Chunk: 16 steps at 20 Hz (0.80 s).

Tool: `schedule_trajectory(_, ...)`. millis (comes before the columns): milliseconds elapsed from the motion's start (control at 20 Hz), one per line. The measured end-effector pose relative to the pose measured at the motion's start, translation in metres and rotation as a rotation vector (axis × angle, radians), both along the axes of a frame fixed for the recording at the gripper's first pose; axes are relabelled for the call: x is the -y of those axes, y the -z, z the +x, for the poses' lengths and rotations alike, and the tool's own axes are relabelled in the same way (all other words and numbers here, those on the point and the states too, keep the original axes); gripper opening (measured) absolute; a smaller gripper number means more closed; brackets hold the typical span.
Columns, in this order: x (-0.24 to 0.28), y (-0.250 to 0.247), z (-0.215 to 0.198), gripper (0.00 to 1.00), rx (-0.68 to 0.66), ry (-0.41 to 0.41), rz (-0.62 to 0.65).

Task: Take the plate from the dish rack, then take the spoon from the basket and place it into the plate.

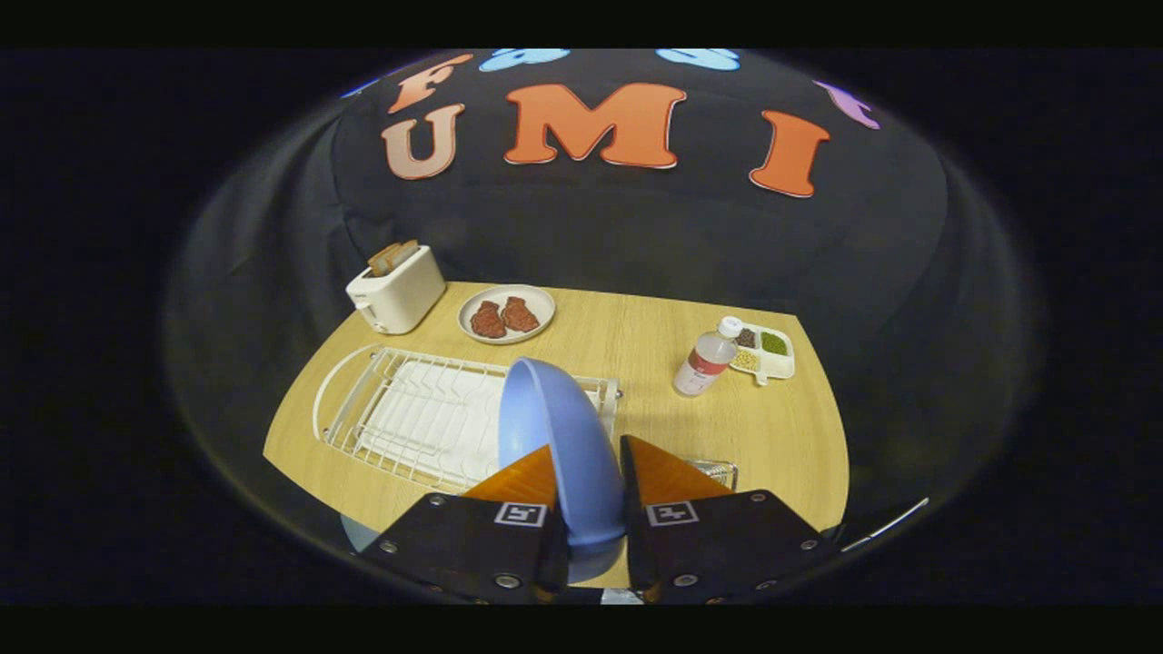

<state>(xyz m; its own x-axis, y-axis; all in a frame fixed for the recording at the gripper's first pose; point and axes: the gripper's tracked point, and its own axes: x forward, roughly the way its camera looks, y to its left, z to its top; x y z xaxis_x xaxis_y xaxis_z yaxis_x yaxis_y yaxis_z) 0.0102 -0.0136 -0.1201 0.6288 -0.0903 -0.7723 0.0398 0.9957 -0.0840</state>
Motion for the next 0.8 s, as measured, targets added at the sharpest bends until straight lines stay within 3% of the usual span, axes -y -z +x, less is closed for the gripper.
schedule_trajectory(400, 0.022, 0.036, -0.083, 0.26, -0.025, -0.015, 0.076)
schedule_trajectory(800, 0.018, 0.115, -0.137, 0.26, -0.089, 0.058, 0.310)
